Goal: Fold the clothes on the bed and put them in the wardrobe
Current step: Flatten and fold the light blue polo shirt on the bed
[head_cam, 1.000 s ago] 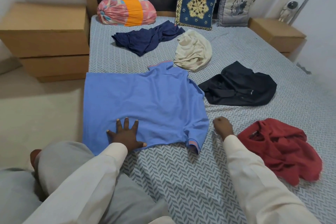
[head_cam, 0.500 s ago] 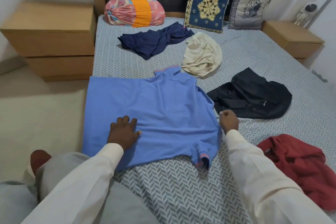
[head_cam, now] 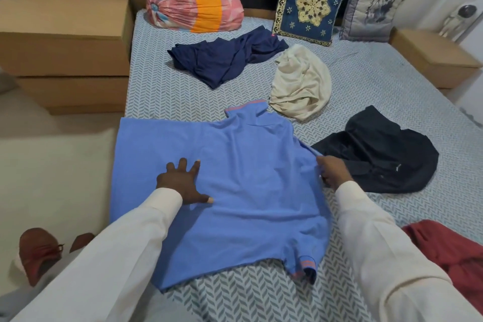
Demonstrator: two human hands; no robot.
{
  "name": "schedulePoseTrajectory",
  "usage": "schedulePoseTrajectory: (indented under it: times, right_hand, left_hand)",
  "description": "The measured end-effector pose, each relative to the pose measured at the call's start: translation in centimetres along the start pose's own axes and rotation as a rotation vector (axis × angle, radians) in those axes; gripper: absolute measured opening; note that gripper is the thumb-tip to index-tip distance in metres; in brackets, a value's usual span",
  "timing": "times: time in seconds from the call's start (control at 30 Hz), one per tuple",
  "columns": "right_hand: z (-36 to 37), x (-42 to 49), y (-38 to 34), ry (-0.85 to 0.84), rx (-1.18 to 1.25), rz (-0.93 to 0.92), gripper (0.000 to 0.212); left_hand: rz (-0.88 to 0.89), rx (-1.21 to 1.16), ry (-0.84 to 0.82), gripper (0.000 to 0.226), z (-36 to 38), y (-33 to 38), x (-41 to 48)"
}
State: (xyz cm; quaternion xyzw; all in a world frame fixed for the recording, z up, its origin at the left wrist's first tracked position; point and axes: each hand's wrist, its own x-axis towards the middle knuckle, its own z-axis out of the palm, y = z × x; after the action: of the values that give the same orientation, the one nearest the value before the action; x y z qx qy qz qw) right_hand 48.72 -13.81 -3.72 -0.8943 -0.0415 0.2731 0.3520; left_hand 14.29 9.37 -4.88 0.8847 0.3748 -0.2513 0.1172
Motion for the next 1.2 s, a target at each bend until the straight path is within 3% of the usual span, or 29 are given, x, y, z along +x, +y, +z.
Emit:
schedulePoseTrajectory:
  times: [0.07, 0.2, 0.3, 0.4, 0.5, 0.6, 0.7, 0.8, 0.87, 0.97, 1.07, 1.13, 1.2]
  right_hand:
    - [-0.9, 0.8, 0.1, 0.223, -0.205, -0.014, 0.042]
    - [-0.5, 1.2, -1.7, 0.379, -0.246, -0.125, 0.037]
    - [1.3, 3.0, -4.5, 0.221, -0.444, -0.256, 0.042]
    - [3.4, 5.2, -6.0, 0.089, -0.591, -0.188, 0.04]
    - [5.1, 5.3, -7.1, 0.373, -0.624, -0.101, 0.032]
    - [7.7, 5.1, -9.3, 0.563, -0.662, -0.185, 0.043]
    - [11.4, 5.4, -12.9, 0.352, -0.692, -0.411, 0.048]
    - [14.0, 7.6, -15.5, 0.17, -0.488, -0.268, 0.058]
    - [14.7, 9.3, -16.4, 0.117, -0.343, -0.162, 0.069]
    - [15.8, 13.3, -16.9, 0.046, -0.341, -0.121, 0.075]
    - [15.3, 14.9, -17.6, 0.003, -0.32, -0.139, 0.038]
    - [14.9, 14.2, -18.8, 0.104, -0.272, -0.206, 0.016]
    - [14.7, 15.1, -18.8, 0.216, -0.183, -0.25, 0.01]
  left_hand:
    - [-0.024, -0.046, -0.01, 0.11, -0.5, -0.3, 1.0]
    - [-0.041, -0.036, -0.039, 0.09, -1.2, -1.2, 2.5]
    - [-0.035, -0.035, -0.074, 0.098, -1.7, -1.8, 3.1]
    - [-0.027, -0.07, -0.12, 0.106, -2.4, -2.3, 3.7]
    - [0.01, -0.142, -0.161, 0.103, -3.0, -3.4, 4.7]
    - [0.075, -0.23, -0.121, 0.071, -4.4, -5.0, 5.6]
    - [0.037, -0.186, 0.149, 0.047, -5.5, -7.8, 7.5]
    - [-0.054, -0.134, 0.314, 0.055, -6.3, -11.4, 9.3]
    - [-0.102, -0.145, 0.349, 0.054, -6.8, -13.9, 10.4]
    - [-0.105, -0.159, 0.337, 0.038, -6.8, -17.3, 12.7]
    - [-0.07, -0.193, 0.357, 0.029, -7.1, -18.3, 13.9]
    - [-0.064, -0.184, 0.359, 0.024, -7.2, -18.3, 14.6]
    - [-0.081, -0.171, 0.369, 0.021, -7.3, -18.0, 14.9]
